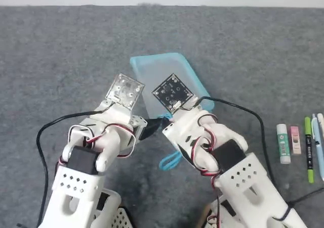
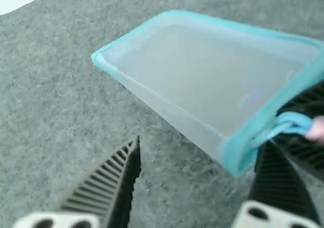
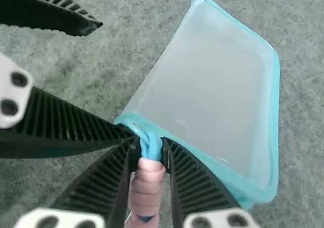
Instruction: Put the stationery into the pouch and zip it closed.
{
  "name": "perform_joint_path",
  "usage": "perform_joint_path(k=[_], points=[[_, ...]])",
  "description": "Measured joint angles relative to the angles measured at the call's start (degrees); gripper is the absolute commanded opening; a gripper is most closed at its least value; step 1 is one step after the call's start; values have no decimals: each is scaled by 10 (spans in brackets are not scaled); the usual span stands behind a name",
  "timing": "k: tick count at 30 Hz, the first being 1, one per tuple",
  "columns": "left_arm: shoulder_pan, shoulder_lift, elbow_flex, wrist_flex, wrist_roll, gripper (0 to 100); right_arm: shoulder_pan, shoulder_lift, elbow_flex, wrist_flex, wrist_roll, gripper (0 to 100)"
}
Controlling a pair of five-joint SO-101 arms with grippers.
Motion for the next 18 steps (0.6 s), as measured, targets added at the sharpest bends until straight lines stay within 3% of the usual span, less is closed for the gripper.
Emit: perform_joint_path(k=[6,11,18], points=[[0,0,54,-47,-19,335,-1,0,-55,39,7,6],[-45,0,71,-108,-21,335,0,0,-86,104,37,6],[-69,0,72,-126,-22,335,0,0,-88,120,65,6]])
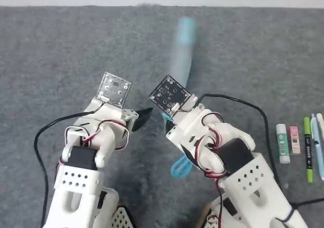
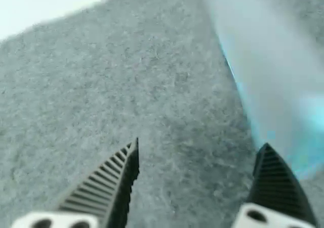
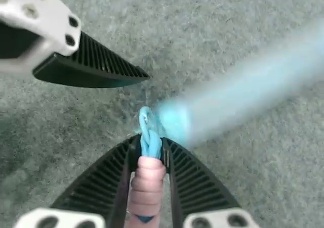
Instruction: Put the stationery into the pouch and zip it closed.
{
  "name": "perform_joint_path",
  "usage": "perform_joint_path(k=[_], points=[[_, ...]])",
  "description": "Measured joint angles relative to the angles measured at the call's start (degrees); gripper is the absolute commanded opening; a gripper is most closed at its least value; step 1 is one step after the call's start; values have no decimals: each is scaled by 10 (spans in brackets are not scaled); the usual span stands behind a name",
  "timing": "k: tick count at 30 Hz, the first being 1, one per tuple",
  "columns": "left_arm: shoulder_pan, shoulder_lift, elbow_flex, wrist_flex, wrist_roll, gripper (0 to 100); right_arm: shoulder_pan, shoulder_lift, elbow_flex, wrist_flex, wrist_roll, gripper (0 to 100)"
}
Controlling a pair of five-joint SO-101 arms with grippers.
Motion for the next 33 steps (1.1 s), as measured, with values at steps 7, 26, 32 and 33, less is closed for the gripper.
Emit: perform_joint_path(k=[7,26,32,33], points=[[2,0,0,-3,1,335,-1,0,5,-2,2,6],[60,196,44,-122,62,335,-83,349,-423,172,49,7],[118,218,42,-121,159,335,-52,347,-399,175,49,7],[116,217,42,-121,164,335,-45,337,-377,171,49,7]])
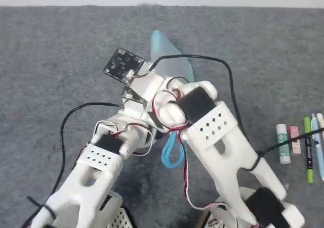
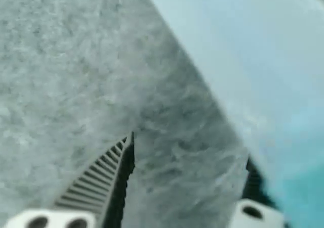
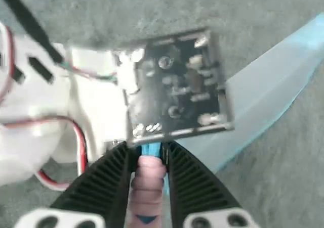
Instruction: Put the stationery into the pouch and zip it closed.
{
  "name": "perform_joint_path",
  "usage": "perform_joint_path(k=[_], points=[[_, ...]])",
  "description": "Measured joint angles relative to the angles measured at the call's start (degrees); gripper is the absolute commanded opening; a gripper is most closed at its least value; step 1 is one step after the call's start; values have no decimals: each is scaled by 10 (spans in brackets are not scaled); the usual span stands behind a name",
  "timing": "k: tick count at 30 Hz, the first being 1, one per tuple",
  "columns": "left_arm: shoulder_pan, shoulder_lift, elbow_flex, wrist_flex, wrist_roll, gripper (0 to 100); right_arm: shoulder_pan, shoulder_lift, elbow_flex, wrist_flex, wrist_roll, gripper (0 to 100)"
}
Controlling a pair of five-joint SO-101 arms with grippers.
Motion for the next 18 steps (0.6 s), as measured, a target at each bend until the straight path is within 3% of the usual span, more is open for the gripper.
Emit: perform_joint_path(k=[10,14,18], points=[[-194,-114,0,58,40,335,63,-193,430,-225,-4,7],[-216,-181,0,91,1,335,93,-202,538,-285,-4,7],[-209,-244,0,117,-65,336,136,-206,542,-297,-20,7]])
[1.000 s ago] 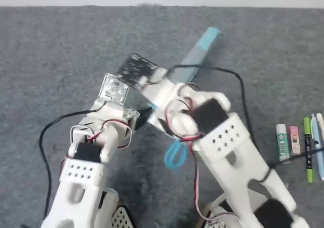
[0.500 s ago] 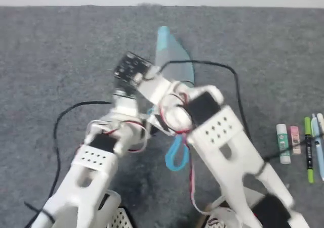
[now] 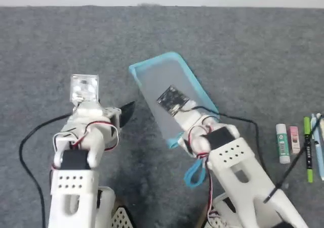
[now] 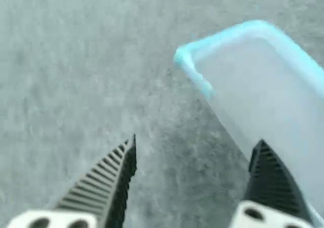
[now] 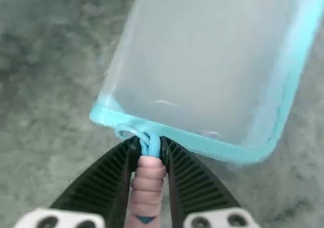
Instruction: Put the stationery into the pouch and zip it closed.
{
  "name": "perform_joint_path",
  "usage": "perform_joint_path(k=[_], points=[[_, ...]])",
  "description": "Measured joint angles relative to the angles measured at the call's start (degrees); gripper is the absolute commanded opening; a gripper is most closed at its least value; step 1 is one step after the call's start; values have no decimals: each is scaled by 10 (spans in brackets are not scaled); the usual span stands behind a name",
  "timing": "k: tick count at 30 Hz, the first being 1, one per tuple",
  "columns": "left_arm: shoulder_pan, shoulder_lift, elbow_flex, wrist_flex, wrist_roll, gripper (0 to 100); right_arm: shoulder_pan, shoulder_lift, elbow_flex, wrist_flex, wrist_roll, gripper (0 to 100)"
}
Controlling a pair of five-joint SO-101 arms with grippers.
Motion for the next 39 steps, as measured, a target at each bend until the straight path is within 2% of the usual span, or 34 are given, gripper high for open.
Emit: perform_joint_path(k=[5,7,11,24,30,39], points=[[63,-55,1,55,-61,344,1,0,-104,46,-8,7],[98,-70,1,77,-67,368,-5,0,-157,74,-8,7],[124,-88,1,96,-69,382,-29,0,-247,130,-8,7],[132,-91,4,93,-69,382,-58,12,-271,154,-36,7],[132,-91,50,28,-69,382,-59,12,-271,184,-36,7],[132,-91,59,9,-69,382,-113,12,-271,216,-32,7]])
